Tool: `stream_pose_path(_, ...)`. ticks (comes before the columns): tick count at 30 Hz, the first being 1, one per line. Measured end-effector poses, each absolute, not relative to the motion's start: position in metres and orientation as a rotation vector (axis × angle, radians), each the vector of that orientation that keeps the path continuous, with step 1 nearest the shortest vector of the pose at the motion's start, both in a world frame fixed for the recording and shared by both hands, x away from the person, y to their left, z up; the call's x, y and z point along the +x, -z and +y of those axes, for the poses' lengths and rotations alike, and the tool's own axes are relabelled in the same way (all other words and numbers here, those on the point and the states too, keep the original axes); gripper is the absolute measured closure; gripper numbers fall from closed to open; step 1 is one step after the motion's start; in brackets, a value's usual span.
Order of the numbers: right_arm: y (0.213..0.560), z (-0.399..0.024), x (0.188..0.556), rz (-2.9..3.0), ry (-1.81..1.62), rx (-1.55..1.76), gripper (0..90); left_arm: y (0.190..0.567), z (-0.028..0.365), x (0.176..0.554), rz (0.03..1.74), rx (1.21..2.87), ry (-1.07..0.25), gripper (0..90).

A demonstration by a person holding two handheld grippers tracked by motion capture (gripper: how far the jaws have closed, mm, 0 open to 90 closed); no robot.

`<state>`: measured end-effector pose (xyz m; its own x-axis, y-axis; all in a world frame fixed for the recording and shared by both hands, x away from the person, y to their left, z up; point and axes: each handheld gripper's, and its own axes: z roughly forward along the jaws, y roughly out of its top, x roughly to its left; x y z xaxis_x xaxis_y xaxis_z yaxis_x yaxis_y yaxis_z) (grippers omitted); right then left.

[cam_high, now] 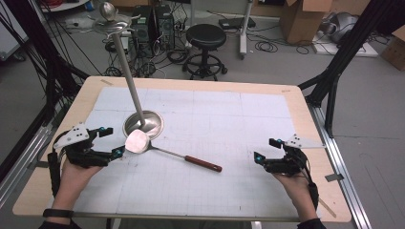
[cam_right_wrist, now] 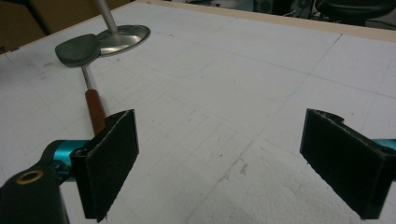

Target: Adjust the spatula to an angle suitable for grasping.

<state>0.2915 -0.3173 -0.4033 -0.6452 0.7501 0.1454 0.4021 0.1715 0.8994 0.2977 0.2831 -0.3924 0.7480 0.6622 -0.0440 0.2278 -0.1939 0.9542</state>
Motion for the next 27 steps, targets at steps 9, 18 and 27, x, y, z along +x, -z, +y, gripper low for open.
stream_pose_path(9,0.4043,-0.3191,0.2924,2.118,-1.462,1.106,10.8,0.3917,0.2848,0.2967,0.706,1.756,-0.46,15.0)
stream_pose_path(18,0.407,-0.3233,0.2931,2.112,-1.46,1.13,10.8,0.3898,0.2866,0.2949,0.705,1.736,-0.46,15.1)
stream_pose_path(27,0.4078,-0.3234,0.2953,2.117,-1.455,1.128,10.8,0.3879,0.2879,0.2939,0.699,1.73,-0.461,15.1)
